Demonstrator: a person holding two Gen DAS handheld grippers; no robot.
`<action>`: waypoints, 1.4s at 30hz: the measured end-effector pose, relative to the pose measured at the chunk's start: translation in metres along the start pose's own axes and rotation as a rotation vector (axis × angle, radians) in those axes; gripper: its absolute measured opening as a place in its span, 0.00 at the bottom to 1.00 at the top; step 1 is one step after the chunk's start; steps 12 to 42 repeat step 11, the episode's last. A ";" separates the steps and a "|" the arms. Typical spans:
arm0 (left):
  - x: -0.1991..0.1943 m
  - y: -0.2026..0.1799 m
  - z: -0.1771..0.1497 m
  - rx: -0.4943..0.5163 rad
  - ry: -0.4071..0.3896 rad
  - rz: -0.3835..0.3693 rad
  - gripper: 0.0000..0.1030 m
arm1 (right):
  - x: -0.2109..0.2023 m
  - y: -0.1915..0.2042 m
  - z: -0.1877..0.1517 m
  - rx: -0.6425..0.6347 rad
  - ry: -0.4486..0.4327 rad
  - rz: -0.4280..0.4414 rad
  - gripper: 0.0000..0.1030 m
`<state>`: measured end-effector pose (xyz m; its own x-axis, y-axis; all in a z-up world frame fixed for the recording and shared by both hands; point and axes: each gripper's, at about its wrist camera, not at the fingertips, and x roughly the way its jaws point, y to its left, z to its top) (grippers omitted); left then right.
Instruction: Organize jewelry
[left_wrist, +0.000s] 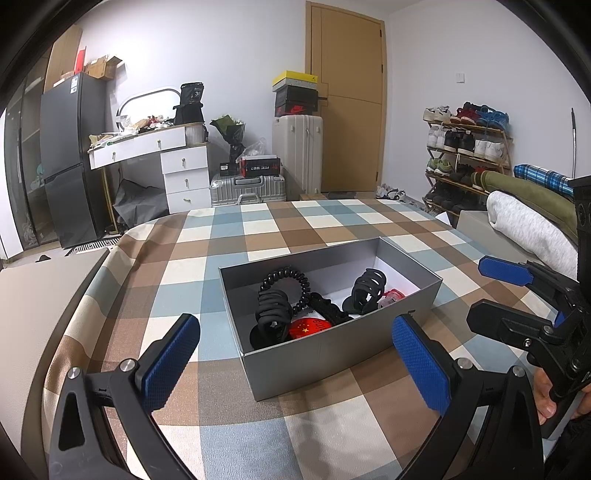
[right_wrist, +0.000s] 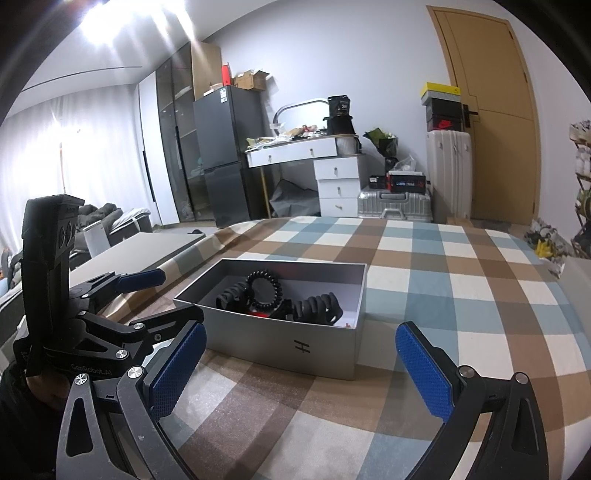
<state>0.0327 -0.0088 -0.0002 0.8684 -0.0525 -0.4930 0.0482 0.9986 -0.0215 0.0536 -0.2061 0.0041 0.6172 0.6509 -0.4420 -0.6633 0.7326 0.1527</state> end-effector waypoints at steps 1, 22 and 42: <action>0.000 0.000 0.000 -0.001 0.000 0.001 0.99 | 0.000 0.000 0.000 0.000 -0.001 0.000 1.00; -0.001 0.000 0.000 -0.007 -0.003 -0.002 0.99 | 0.000 0.000 0.000 0.000 0.000 0.000 1.00; -0.001 0.000 0.000 -0.007 -0.003 -0.002 0.99 | 0.000 0.000 0.000 0.000 0.000 0.000 1.00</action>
